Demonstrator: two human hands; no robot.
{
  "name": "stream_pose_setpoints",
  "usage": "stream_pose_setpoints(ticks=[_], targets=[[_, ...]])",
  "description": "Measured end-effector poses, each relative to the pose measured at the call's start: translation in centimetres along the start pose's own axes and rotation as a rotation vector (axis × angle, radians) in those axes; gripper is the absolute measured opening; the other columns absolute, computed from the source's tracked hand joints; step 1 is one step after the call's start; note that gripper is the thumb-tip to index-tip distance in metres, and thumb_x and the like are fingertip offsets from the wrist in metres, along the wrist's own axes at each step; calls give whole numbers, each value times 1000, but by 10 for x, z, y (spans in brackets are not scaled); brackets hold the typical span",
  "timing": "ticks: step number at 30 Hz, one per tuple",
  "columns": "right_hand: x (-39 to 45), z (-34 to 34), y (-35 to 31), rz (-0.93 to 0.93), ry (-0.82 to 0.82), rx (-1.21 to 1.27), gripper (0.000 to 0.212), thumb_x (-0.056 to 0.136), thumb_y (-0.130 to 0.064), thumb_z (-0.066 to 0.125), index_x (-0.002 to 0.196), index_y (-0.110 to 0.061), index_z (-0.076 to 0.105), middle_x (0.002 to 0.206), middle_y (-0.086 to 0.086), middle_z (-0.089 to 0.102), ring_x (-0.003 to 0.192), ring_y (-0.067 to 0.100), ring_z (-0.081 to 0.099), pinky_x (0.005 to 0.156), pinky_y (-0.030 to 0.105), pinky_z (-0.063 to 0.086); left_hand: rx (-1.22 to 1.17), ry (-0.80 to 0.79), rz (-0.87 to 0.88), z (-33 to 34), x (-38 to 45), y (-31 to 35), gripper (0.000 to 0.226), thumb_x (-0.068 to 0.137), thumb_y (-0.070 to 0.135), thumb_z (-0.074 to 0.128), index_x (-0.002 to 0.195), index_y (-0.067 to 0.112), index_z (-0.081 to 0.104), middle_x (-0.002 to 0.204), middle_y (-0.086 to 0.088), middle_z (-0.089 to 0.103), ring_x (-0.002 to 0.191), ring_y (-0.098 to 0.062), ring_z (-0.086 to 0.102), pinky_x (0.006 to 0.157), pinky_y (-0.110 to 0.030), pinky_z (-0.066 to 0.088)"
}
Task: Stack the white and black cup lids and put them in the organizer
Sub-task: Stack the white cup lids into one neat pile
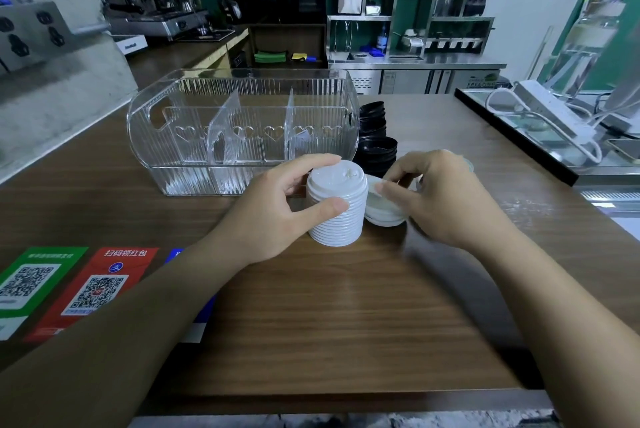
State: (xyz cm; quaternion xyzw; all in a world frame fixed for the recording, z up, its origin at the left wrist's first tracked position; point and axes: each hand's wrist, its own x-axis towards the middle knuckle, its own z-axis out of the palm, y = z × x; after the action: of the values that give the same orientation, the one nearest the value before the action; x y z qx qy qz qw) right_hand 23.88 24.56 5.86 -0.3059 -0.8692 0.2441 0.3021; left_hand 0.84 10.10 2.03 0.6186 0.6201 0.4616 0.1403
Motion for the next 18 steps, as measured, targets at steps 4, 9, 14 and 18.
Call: stream_pose_setpoints(ticks=[4, 9, 14, 18], targets=[[4, -3, -2, 10, 166, 59, 32, 105, -37, 72, 79, -20, 69, 71, -5, 70, 58, 4, 54, 60, 22, 42, 80, 24, 48, 0, -1, 2, 68, 96, 59, 80, 156, 30, 67, 152, 23, 66, 147, -7, 62, 122, -43, 53], [2, -8, -11, -25, 265, 377, 42, 115, -28, 58, 78, -8, 58, 69, -11, 55, 68, 5, 47, 65, 23, 38, 114, 89, 92, 2, -1, 7, 77, 96, 53, 85, 165, 30, 59, 156, 18, 62, 150, -7, 59, 125, -44, 50], [-1, -4, -18, -66, 213, 497, 44, 118, -28, 52, 86, 2, 57, 74, 1, 51, 68, 10, 45, 63, 23, 38, 132, 191, 132, 4, -3, 16, 92, 92, 40, 96, 171, 30, 49, 165, 19, 59, 158, -7, 51, 131, -46, 43], [-2, 4, -22, -43, 64, 673, 45, 118, -30, 53, 88, 4, 57, 76, 6, 51, 68, 14, 43, 62, 25, 38, 145, 226, 207, 9, -4, 23, 100, 86, 37, 100, 171, 24, 49, 163, 17, 60, 157, -10, 52, 132, -31, 37]])
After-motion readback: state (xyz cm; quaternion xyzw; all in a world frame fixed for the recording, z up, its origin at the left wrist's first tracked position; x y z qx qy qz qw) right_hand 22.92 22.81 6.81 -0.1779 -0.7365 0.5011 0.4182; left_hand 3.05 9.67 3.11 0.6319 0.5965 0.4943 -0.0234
